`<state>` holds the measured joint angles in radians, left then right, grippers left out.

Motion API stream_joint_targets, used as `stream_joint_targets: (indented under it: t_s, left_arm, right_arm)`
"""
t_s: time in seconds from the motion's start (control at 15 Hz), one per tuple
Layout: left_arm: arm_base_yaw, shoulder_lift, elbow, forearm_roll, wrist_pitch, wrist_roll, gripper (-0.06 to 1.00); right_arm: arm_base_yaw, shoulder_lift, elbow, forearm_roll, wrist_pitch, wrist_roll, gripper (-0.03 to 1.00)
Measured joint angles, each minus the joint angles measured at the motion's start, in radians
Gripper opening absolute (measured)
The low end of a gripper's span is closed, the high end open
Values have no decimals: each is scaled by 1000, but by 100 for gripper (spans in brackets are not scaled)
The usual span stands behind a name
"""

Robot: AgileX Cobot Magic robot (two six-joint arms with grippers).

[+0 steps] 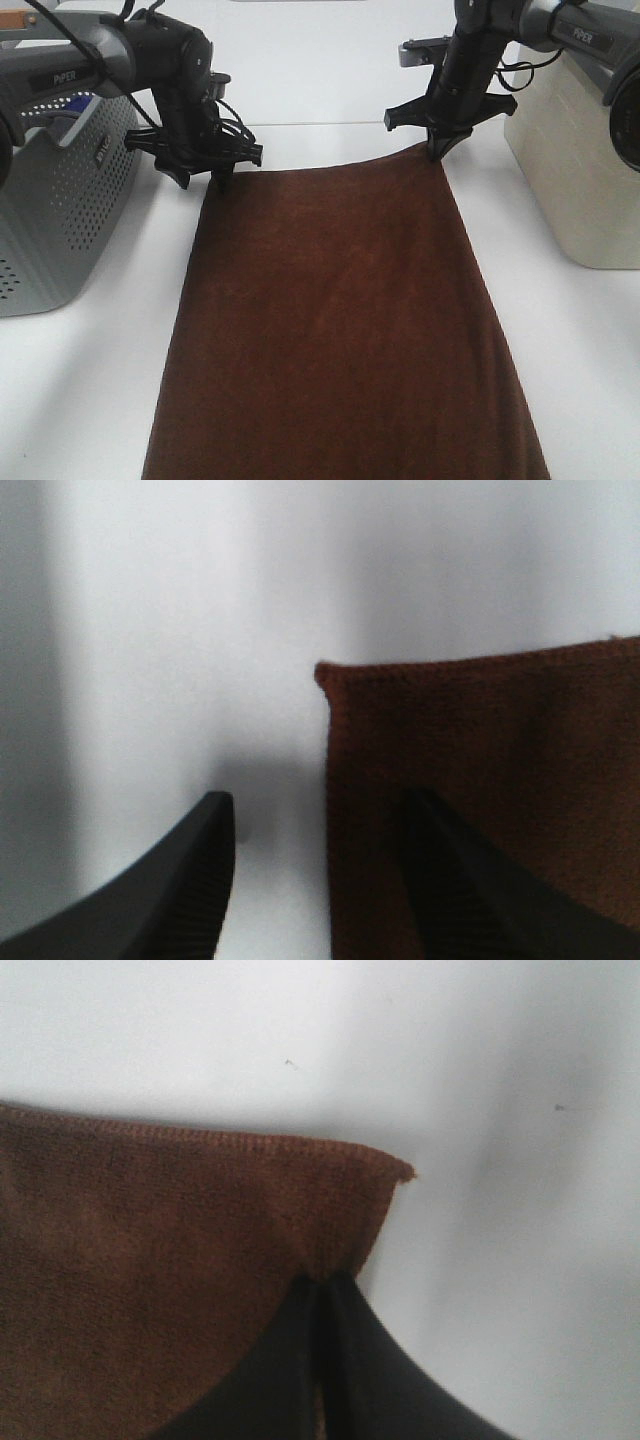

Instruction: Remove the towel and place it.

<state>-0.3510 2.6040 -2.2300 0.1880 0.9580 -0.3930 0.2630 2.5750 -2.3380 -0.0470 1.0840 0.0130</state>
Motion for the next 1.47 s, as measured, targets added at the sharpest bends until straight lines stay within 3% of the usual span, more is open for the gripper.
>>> stream_joint_targets:
  t_s: [0.13,0.2,0.27,0.4,0.93,1.47]
  left_arm:
    - [0,4,-5,-3,-8,-1,40]
    - [0,8,-5,-10,-30,-1,26]
    - [0,9,-5,-11,-42,2,21]
    - [0,11,-5,-11,-62,51,1]
    - [0,24,-76,47,-147,48,0]
    - [13,24,-133,175,-403,-13,0]
  right_arm:
    - [0,0,0,0,-1,0,0]
    - [0,0,0,0,-1,0,0]
    - [0,0,0,0,-1,0,0]
    - [0,0,0,0,-3,0,0]
    - [0,0,0,-86,-165,0,0]
    - [0,1,0,-168,-427,0,0]
